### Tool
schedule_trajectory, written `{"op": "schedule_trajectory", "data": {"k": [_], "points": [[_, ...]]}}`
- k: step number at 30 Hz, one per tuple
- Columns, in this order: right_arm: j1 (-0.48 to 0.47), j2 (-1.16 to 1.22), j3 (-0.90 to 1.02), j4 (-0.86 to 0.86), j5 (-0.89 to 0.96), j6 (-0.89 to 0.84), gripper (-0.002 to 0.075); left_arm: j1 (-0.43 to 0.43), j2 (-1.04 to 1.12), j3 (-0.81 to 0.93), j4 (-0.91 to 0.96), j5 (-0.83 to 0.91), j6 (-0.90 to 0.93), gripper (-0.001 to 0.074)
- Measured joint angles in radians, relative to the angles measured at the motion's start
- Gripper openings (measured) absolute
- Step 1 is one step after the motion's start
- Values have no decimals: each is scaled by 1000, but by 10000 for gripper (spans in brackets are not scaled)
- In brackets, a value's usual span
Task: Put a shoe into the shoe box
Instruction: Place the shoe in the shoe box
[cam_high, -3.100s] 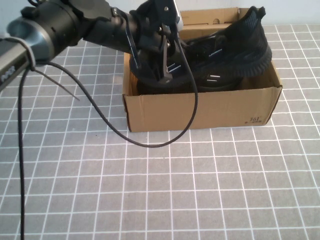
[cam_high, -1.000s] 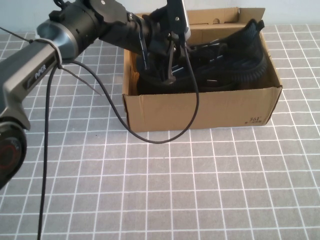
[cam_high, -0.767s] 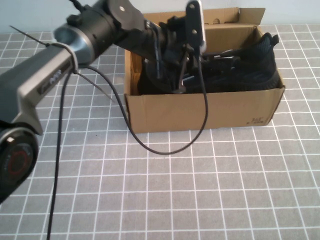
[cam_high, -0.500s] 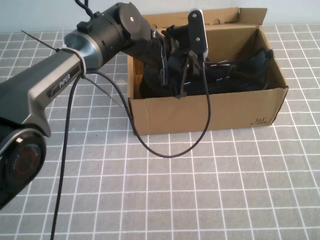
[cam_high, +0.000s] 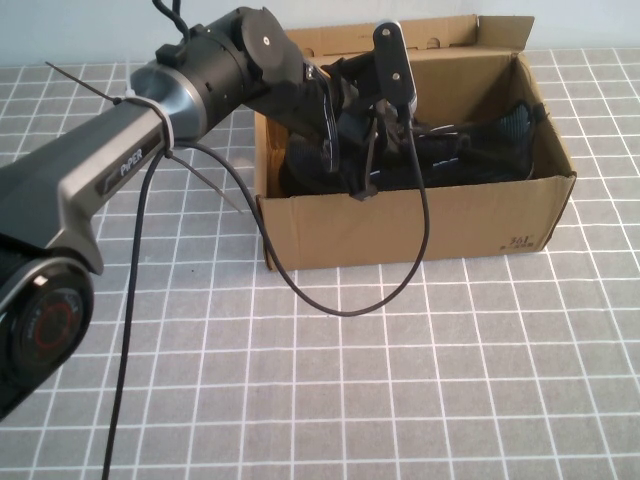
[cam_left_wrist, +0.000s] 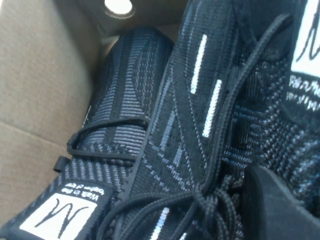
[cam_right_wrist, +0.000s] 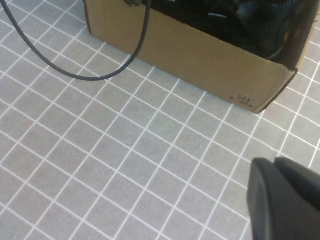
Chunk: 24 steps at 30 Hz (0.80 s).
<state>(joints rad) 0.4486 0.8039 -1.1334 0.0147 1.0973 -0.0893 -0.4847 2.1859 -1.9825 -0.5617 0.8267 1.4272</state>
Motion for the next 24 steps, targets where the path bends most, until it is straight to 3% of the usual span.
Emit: {"op": "schedule_trajectory", "data": {"k": [24], "points": [[0, 0, 90, -4, -63, -2, -16, -2, 13, -26, 11, 96, -107, 22]]}}
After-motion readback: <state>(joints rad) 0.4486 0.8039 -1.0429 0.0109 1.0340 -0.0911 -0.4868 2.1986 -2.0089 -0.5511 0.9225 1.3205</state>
